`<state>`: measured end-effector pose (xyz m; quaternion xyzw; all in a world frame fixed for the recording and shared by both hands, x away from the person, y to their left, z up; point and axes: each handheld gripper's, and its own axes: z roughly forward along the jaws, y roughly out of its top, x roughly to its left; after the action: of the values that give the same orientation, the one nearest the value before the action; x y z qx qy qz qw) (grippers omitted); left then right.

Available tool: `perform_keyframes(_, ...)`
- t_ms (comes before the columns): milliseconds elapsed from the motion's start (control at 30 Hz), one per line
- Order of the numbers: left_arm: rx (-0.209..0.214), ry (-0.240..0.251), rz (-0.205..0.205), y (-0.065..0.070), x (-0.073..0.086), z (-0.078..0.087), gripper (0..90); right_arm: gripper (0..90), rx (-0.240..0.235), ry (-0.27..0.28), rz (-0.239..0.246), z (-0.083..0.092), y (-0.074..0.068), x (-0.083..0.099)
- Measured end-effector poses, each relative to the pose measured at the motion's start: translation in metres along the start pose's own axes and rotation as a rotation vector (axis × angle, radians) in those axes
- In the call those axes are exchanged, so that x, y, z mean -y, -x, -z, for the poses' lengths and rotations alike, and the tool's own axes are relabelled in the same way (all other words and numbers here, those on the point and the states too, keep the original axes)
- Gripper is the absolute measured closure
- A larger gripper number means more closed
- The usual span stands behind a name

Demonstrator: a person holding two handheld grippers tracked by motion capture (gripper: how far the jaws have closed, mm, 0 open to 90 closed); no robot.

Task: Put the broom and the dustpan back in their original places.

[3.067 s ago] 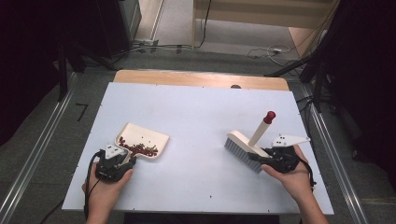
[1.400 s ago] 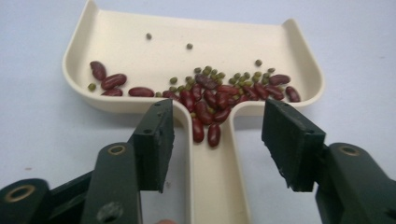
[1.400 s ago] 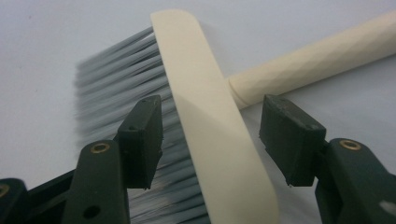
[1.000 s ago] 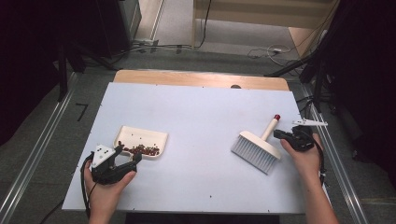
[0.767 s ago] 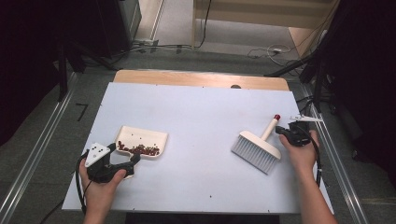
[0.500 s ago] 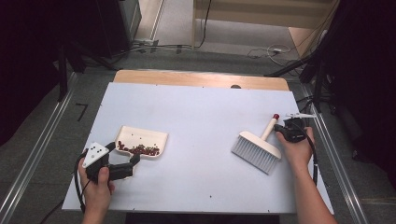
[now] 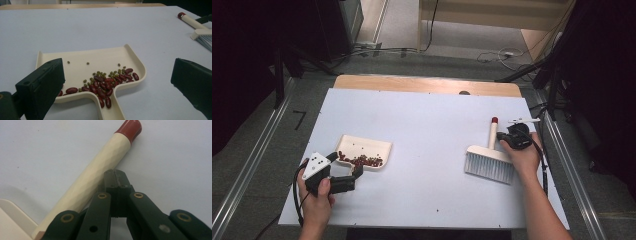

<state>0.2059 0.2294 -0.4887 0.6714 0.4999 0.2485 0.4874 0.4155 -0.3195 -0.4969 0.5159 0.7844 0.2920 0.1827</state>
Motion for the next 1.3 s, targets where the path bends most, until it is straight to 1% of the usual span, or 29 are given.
perform_keyframes(33, 0.000, 0.001, 0.001, 0.000, 0.000, 0.000, 0.0, 88.4, 0.000, 0.000, 0.005, 0.000, -0.002, -0.001)
perform_keyframes(67, 0.001, 0.000, -0.001, 0.000, 0.000, 0.000, 0.0, 88.4, -0.012, 0.004, 0.011, -0.001, -0.003, -0.001)
perform_keyframes(100, -0.001, -0.001, -0.002, 0.000, 0.000, 0.000, 0.0, 88.4, -0.014, -0.002, 0.019, -0.001, -0.004, -0.001)
perform_keyframes(167, 0.001, -0.001, -0.002, 0.000, 0.000, -0.001, 0.0, 88.4, -0.034, -0.003, 0.030, -0.002, -0.003, -0.001)
perform_keyframes(233, 0.002, -0.002, -0.001, 0.000, 0.000, -0.001, 0.0, 88.4, -0.065, -0.003, 0.044, -0.001, -0.003, -0.002)
perform_keyframes(267, 0.002, -0.003, -0.001, 0.000, 0.000, -0.001, 0.0, 88.4, -0.067, -0.003, 0.057, -0.001, -0.004, -0.002)
perform_keyframes(367, 0.004, -0.003, -0.006, 0.001, 0.000, -0.002, 0.0, 88.4, -0.082, 0.003, 0.073, -0.001, -0.005, -0.002)
perform_keyframes(433, 0.002, -0.002, -0.008, 0.002, 0.000, -0.003, 0.0, 88.4, -0.072, 0.010, 0.066, 0.001, -0.006, -0.001)
perform_keyframes(533, 0.004, 0.004, -0.011, 0.001, 0.000, -0.002, 0.0, 88.2, -0.072, 0.046, 0.047, 0.009, -0.005, 0.000)
perform_keyframes(600, 0.005, 0.004, -0.009, 0.000, 0.000, -0.002, 0.0, 88.1, -0.068, 0.078, 0.043, 0.017, -0.006, 0.001)
perform_keyframes(633, 0.002, 0.004, -0.011, 0.000, 0.000, -0.002, 0.0, 86.6, -0.077, 0.104, 0.035, 0.022, -0.006, 0.002)
perform_keyframes(667, 0.001, 0.006, -0.010, -0.001, 0.000, -0.002, 0.0, 78.3, -0.084, 0.127, 0.028, 0.026, -0.006, 0.003)
perform_keyframes(700, 0.001, 0.005, -0.011, -0.001, 0.000, -0.002, 0.0, 73.8, -0.085, 0.151, 0.021, 0.032, -0.007, 0.005)
perform_keyframes(767, 0.004, 0.005, -0.017, -0.001, 0.000, -0.003, 0.0, 68.7, -0.107, 0.171, 0.022, 0.039, -0.009, 0.009)
perform_keyframes(800, 0.006, 0.006, -0.019, 0.000, 0.000, -0.003, 0.0, 63.7, -0.117, 0.182, 0.024, 0.044, -0.010, 0.012)
perform_keyframes(833, 0.007, 0.006, -0.020, 0.000, 0.000, -0.003, 0.0, 61.9, -0.112, 0.192, 0.032, 0.048, -0.011, 0.014)
perform_keyframes(933, 0.008, 0.008, -0.024, 0.000, 0.000, -0.003, 0.0, 51.3, -0.152, 0.225, 0.021, 0.057, -0.012, 0.022)
perform_keyframes(1067, 0.009, 0.008, -0.025, 0.001, 0.000, -0.003, 0.0, 39.1, -0.181, 0.258, 0.010, 0.071, -0.013, 0.032)
perform_keyframes(1133, 0.012, 0.010, -0.028, 0.001, 0.000, -0.003, 0.0, 34.9, -0.198, 0.275, 0.006, 0.077, -0.014, 0.038)
perform_keyframes(1233, 0.015, 0.013, -0.030, 0.000, 0.000, -0.004, 0.0, 27.4, -0.203, 0.290, 0.019, 0.084, -0.017, 0.047)
perform_keyframes(1300, 0.018, 0.015, -0.031, 0.000, 0.001, -0.004, 0.0, 23.0, -0.203, 0.304, 0.018, 0.089, -0.019, 0.054)
